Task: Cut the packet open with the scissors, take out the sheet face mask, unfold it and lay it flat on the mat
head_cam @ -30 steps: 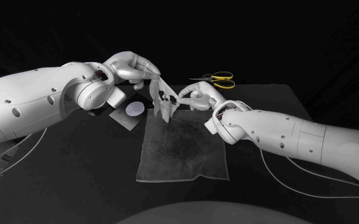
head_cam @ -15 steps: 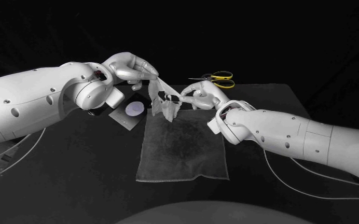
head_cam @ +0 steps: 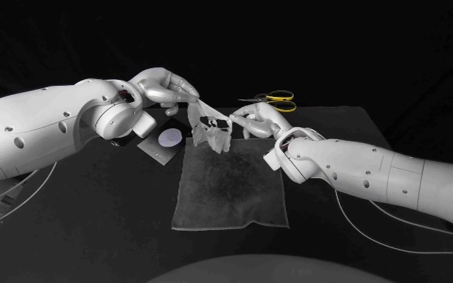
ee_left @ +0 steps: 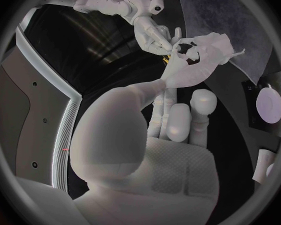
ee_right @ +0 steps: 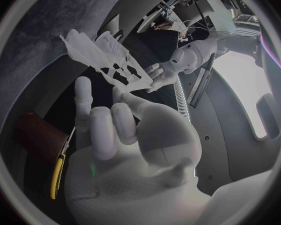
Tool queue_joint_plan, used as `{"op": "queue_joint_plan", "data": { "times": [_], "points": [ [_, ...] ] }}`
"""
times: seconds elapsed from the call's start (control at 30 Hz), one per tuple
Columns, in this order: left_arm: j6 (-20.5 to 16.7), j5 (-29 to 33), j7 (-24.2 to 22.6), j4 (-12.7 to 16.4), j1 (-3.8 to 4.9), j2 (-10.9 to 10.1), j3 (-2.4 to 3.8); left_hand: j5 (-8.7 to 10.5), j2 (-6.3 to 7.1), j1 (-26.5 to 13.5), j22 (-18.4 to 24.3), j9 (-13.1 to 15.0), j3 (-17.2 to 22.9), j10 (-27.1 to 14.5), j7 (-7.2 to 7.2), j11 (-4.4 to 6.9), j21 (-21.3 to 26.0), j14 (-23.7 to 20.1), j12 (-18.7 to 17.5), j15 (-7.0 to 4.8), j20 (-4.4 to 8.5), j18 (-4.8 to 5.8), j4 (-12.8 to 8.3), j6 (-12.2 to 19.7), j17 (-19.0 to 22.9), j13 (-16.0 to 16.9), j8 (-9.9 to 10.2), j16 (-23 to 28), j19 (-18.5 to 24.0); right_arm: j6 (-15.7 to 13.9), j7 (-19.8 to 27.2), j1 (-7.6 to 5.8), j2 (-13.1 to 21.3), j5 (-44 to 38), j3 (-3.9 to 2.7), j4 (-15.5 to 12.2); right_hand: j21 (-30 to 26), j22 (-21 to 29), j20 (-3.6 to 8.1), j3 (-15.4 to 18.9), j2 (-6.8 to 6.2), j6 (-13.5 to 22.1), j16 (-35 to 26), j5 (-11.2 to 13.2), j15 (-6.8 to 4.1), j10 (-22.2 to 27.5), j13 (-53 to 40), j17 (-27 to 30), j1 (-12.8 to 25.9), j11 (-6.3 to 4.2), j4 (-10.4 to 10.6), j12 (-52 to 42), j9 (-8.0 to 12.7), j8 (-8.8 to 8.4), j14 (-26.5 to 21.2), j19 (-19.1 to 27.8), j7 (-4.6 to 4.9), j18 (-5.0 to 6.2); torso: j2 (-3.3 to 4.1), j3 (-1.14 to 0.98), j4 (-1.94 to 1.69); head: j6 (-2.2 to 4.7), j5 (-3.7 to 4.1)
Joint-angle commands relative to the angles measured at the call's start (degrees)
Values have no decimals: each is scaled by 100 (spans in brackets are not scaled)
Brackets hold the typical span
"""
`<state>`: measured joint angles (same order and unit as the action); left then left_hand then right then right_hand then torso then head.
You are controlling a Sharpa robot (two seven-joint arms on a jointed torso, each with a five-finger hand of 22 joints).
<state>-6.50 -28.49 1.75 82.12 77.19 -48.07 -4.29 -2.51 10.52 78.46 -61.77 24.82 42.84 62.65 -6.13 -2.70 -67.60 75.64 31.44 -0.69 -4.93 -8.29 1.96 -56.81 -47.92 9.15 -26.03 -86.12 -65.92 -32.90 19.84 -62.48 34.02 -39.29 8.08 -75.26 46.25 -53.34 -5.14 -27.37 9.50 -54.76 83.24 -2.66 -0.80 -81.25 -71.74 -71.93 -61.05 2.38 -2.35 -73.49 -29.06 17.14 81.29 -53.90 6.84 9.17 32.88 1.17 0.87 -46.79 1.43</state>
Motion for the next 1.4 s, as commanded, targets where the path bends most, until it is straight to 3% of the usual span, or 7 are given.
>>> {"op": "queue_joint_plan", "data": {
  "times": [0.03,0.2,0.53,0.77,0.93,1.13,1.4],
  "points": [
    [85,-45,28,2,5,0,4,-32,-70,-8,-8,770,38,46,-44,-6,-37,34,-18,-14,-5,59,-3,-18,6,5,-17,-38,-43,197,111,-1,17,54,-6,-11,-32,12,-54,-51,9,91,-37,-9,24,35,-2,24,-80,35,170,29,68,-115,-54,11,39,100,1,1,-1,7,2],
    [80,-50,45,2,5,-5,2,-32,-70,-8,-8,770,38,46,-44,-6,-37,34,-18,-14,-5,59,-3,-18,6,5,-17,-38,-43,300,105,-1,42,66,-6,-10,-86,26,-130,-234,-8,298,-79,-9,117,141,106,122,-157,144,444,142,209,-379,-143,53,163,94,2,0,1,12,2],
    [80,-58,74,9,5,-26,-1,-32,-70,-11,-17,776,41,49,-44,-5,-45,34,-18,-14,-5,62,-4,-19,8,6,-16,-38,-52,234,14,-3,99,5,-6,-16,-108,25,-178,-435,-128,231,-76,-8,143,170,119,126,-355,163,442,152,272,-464,-164,60,178,114,0,2,0,24,-13],
    [111,-59,96,58,5,-40,-4,-32,-71,-16,-20,783,45,52,-44,-5,-47,33,-17,-15,-5,62,-4,-21,17,8,-14,-36,-55,3,14,-3,90,-206,-5,-35,24,-84,-145,-602,-869,182,-7,-18,120,83,-6,-7,-899,157,-524,20,285,-530,-62,-12,205,119,4,1,-1,40,-40],
    [112,-44,102,117,4,-43,-7,-33,-72,-25,-37,791,47,58,-45,-5,-60,33,-16,-15,-5,67,-1,-22,23,11,-13,-35,-70,-314,-28,2,34,-834,-6,-142,89,-143,-152,-456,-1128,29,51,-21,114,18,-121,-126,-922,140,-768,-100,300,-529,15,-18,178,125,6,0,-5,45,-47],
    [100,-3,102,166,2,-30,-10,-33,-72,-32,-37,797,49,64,-46,-4,-61,36,-14,-15,-4,67,1,-22,19,12,-11,-35,-71,-522,-502,8,-154,-1520,-7,-161,91,-159,-175,-217,-1416,130,35,-28,150,89,-51,-71,-710,186,-828,-37,401,-693,-17,2,231,115,-1,4,-2,48,-74],
    [82,24,92,185,0,-2,-11,-33,-72,-32,-37,797,49,64,-46,-4,-61,36,-14,-15,-4,67,1,-22,19,12,-11,-35,-71,-579,-1338,9,-557,-1836,-5,188,4,-110,-218,177,-1551,99,11,-31,176,182,65,-6,-294,200,-605,57,472,-783,-72,33,227,123,3,13,-11,51,-56]
  ]
}}
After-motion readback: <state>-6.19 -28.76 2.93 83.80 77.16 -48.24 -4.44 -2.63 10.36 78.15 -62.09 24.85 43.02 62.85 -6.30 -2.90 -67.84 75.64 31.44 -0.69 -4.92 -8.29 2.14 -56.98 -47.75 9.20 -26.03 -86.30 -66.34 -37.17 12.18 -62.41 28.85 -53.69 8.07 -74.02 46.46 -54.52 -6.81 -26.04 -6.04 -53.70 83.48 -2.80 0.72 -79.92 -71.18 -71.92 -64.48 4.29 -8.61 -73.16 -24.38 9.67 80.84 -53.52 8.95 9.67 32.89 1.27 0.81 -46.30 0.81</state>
